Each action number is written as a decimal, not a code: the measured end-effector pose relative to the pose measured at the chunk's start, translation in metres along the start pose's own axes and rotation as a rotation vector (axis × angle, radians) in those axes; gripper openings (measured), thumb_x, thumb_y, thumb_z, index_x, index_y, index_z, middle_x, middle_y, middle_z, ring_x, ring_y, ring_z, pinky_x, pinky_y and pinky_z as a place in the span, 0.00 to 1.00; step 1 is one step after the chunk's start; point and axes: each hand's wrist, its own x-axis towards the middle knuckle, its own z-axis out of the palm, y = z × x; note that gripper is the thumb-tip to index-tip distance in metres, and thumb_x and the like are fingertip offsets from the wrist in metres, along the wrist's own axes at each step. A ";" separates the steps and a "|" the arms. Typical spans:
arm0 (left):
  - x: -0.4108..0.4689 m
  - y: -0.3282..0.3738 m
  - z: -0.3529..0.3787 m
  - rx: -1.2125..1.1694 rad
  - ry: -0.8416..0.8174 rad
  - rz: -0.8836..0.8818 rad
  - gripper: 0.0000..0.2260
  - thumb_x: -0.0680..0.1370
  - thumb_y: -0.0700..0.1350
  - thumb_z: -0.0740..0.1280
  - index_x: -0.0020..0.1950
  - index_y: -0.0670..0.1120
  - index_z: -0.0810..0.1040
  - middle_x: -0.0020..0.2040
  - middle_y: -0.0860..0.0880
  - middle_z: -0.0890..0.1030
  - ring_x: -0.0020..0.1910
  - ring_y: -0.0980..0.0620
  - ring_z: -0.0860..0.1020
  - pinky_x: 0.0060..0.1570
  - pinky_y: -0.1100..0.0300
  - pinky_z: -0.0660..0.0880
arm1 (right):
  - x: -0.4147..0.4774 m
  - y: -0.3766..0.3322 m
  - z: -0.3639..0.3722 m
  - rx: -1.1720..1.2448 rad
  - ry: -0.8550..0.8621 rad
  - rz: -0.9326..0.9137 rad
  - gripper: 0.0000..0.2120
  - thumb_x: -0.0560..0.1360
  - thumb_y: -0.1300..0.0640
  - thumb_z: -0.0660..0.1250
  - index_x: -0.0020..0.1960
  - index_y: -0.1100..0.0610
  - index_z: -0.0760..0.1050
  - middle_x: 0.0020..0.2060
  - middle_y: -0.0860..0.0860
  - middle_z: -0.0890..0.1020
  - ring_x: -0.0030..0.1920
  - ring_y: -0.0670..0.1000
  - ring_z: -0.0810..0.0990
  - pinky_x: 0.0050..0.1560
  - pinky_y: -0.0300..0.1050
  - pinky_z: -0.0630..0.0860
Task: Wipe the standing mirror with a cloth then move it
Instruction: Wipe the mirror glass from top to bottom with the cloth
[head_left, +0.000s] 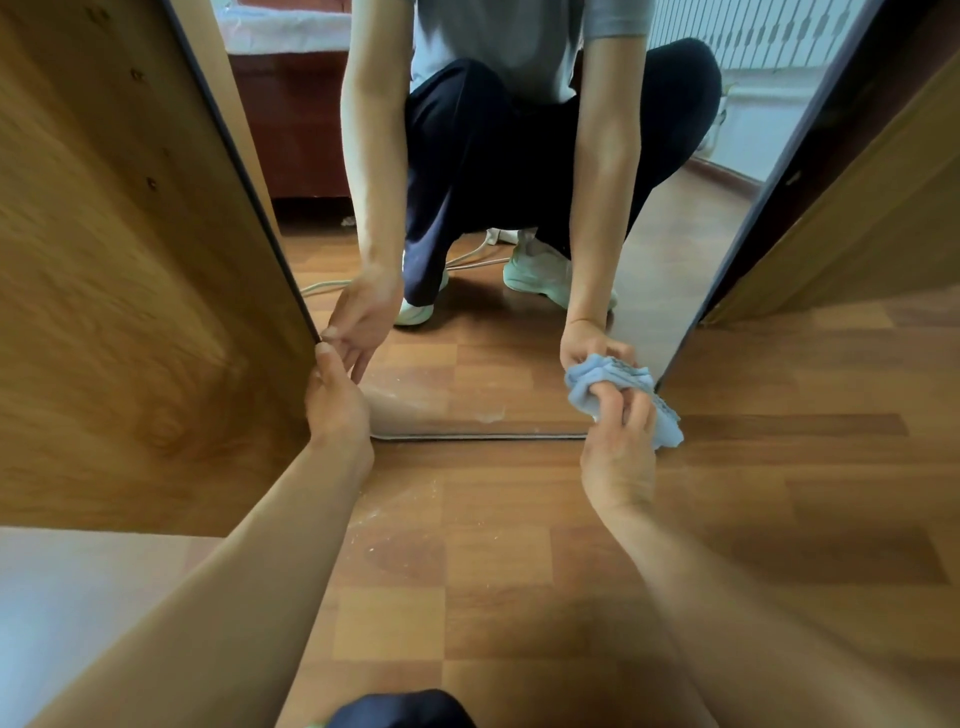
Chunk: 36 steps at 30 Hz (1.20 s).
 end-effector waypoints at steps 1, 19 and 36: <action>0.001 0.000 0.000 0.003 0.005 -0.010 0.24 0.81 0.58 0.51 0.74 0.49 0.63 0.72 0.49 0.68 0.70 0.48 0.66 0.60 0.60 0.62 | -0.001 0.003 0.001 0.004 0.007 0.054 0.34 0.58 0.79 0.69 0.57 0.56 0.65 0.47 0.60 0.73 0.46 0.60 0.75 0.43 0.52 0.78; 0.006 -0.005 -0.006 -0.016 0.015 -0.054 0.25 0.80 0.60 0.53 0.73 0.48 0.64 0.71 0.48 0.70 0.68 0.47 0.69 0.66 0.55 0.65 | -0.019 -0.021 0.018 0.103 -0.041 0.200 0.29 0.57 0.81 0.71 0.53 0.61 0.72 0.45 0.60 0.75 0.42 0.61 0.78 0.40 0.54 0.80; 0.025 -0.023 -0.019 0.064 -0.106 -0.076 0.24 0.81 0.58 0.52 0.75 0.50 0.61 0.73 0.50 0.67 0.71 0.48 0.66 0.67 0.57 0.61 | -0.031 -0.063 0.030 0.047 -0.097 0.000 0.34 0.56 0.77 0.74 0.54 0.55 0.64 0.43 0.58 0.75 0.41 0.57 0.77 0.40 0.47 0.78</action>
